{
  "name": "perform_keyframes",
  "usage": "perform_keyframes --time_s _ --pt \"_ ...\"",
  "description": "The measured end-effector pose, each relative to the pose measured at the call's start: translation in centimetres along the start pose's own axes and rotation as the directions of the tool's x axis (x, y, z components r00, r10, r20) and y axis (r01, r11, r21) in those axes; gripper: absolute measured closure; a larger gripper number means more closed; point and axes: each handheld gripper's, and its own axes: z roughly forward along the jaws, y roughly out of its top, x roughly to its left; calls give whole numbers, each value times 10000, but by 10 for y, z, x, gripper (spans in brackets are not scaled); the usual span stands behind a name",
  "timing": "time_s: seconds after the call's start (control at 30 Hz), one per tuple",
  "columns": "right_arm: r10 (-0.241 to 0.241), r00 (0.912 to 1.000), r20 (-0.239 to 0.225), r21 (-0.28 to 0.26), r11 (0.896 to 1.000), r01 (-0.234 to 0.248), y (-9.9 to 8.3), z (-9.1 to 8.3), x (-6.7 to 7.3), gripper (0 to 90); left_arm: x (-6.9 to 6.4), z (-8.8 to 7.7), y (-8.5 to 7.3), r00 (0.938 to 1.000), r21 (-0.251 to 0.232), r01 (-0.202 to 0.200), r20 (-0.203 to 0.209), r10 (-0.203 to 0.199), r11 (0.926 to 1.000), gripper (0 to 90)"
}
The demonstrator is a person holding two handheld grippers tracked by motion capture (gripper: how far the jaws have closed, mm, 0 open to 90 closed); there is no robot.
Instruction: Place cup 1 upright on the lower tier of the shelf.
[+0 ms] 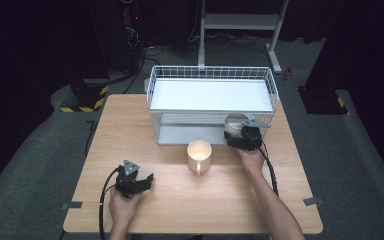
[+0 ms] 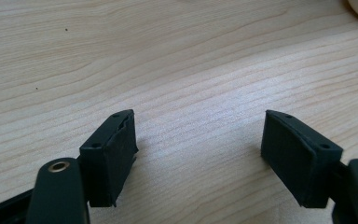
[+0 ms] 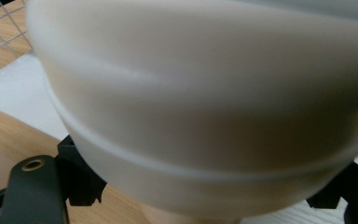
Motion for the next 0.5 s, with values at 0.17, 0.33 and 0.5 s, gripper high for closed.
perform_keyframes --time_s 0.17,0.33,0.5 --pt "102 9999 59 2 9999 -102 -2 5 -1 187 0 0 0 10000 3 -4 0 4 10000 268" --pt "-183 9997 164 -113 9998 185 -2 7 0 187 0 0 0 10000 -8 -34 -10 34 10000 268" --pt "-478 9983 345 -325 9983 489 -3 11 -2 187 0 0 0 10000 -10 -30 -10 30 10000 268"
